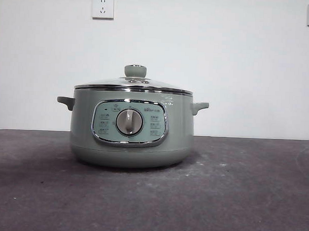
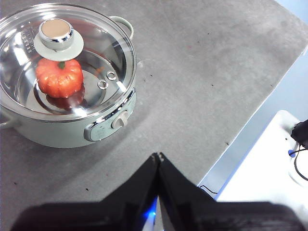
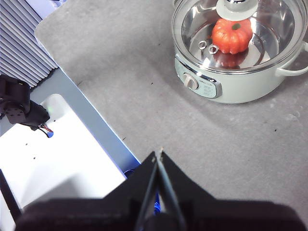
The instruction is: Pick up the pumpkin,open the lid,put the pumpkin in the pot,close the lid
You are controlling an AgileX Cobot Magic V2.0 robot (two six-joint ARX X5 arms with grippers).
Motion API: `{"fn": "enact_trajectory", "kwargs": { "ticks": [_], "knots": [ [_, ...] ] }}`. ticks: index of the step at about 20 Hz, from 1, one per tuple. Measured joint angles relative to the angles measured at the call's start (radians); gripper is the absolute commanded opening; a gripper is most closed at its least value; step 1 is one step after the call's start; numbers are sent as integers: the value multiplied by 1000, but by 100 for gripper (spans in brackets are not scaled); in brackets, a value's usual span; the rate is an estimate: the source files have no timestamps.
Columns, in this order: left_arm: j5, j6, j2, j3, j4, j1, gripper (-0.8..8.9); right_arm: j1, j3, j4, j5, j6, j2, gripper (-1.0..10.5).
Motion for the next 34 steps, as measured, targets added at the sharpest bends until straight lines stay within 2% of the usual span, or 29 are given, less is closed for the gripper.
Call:
{"fn": "enact_trajectory", "kwargs": {
  "ticks": [4,6,7,12,17,20,23,27,34],
  "knots": [
    [-5,6,0,0,0,0,-3,0,0,0,0,0,0,1],
    [-48,28,-3,0,18,6,-4,0,0,0,0,0,0,1],
    [-73,41,-11,0,63,26,-3,0,0,0,0,0,0,1],
    [-55,106,-177,-59,386,222,-3,0,0,0,0,0,0,1],
    [-52,113,-448,-434,825,392,-4,0,0,0,0,0,0,1],
    [-52,113,-594,-709,1020,428,-3,0,0,0,0,0,0,1],
    [-53,104,-714,-962,1144,433,-3,0,0,0,0,0,-2,1],
    [-79,76,-841,-1227,1241,434,-3,0,0,0,0,0,-3,1],
    [-185,40,-980,-1435,1245,435,-3,0,0,0,0,0,-3,1]
  ]
}}
